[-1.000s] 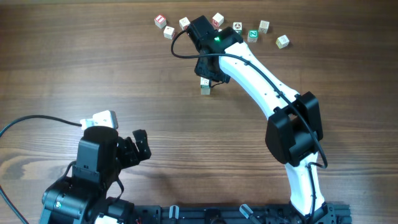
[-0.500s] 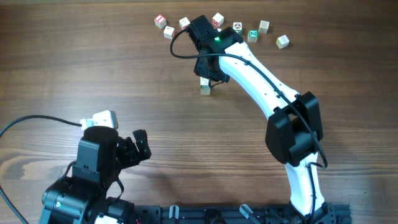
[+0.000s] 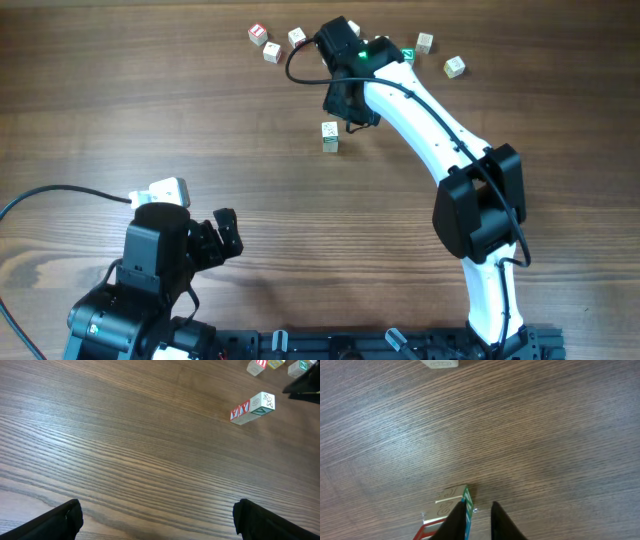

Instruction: Form a tower

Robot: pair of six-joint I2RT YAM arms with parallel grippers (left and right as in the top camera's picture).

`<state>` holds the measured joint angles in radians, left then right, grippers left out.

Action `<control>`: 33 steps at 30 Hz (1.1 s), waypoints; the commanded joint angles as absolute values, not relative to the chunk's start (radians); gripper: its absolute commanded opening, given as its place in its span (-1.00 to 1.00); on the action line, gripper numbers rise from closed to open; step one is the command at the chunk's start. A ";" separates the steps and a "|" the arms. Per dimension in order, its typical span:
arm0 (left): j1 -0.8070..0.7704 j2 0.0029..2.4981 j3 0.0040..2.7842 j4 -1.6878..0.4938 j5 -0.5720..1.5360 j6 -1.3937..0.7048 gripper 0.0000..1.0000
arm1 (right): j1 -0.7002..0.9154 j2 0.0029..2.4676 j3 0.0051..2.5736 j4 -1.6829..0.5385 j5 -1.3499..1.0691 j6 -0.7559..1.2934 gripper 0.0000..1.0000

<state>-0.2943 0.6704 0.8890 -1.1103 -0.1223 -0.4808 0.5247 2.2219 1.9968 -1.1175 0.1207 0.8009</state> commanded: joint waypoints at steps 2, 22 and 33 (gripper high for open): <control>-0.292 0.669 0.888 -1.108 -0.131 -0.479 1.00 | 0.536 2.146 1.990 -1.107 0.110 0.688 0.63; -0.292 0.669 0.888 -1.108 -0.131 -0.479 1.00 | 0.583 2.295 1.987 -1.090 0.025 0.530 0.34; -0.292 0.669 0.888 -1.108 -0.131 -0.479 1.00 | 0.582 2.302 1.987 -1.087 0.033 0.532 -0.08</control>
